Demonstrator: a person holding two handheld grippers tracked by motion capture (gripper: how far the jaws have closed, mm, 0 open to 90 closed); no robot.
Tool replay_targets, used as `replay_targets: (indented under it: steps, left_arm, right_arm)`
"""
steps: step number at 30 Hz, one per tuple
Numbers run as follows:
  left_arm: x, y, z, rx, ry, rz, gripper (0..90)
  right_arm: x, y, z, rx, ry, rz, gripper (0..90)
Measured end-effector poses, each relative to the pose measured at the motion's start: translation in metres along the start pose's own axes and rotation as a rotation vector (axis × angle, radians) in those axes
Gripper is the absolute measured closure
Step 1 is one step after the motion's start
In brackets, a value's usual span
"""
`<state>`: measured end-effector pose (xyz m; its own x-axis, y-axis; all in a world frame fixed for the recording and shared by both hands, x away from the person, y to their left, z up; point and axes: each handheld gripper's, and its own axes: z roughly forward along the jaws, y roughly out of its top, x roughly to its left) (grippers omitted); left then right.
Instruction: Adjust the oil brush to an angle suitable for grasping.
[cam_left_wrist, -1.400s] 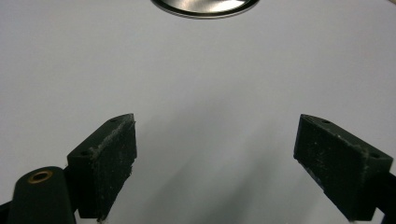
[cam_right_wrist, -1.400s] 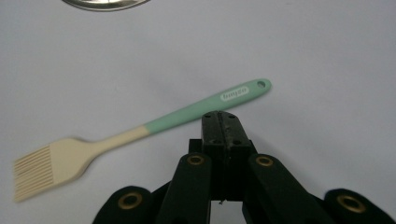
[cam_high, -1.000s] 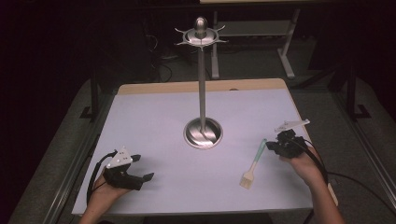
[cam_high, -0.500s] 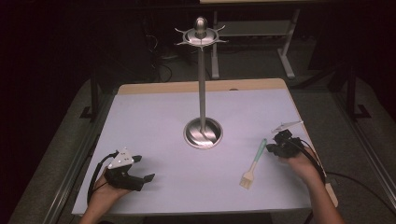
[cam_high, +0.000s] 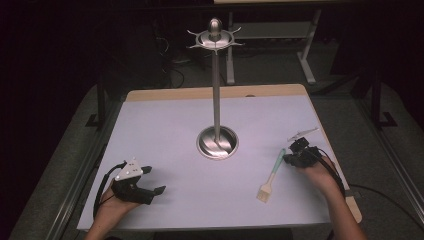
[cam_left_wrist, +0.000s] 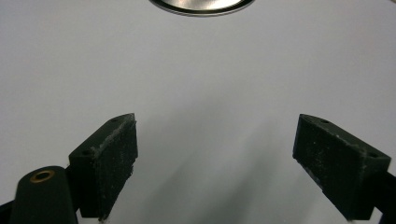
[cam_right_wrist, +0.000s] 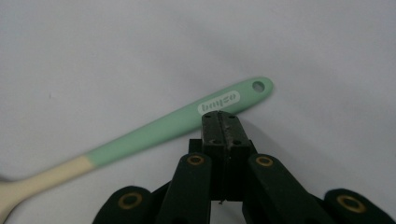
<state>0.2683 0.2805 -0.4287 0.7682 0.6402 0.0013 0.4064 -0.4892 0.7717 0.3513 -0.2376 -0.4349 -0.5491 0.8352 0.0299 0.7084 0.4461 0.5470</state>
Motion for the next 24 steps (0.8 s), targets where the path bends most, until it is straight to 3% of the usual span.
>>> replay_targets:
  steps: [24]
  left_arm:
    - [-0.001, 0.001, 0.000, -0.003, -0.005, -0.002, 13.6]
  right_arm:
    - [0.012, 0.017, 0.018, -0.061, 0.076, -0.012, 90.0]
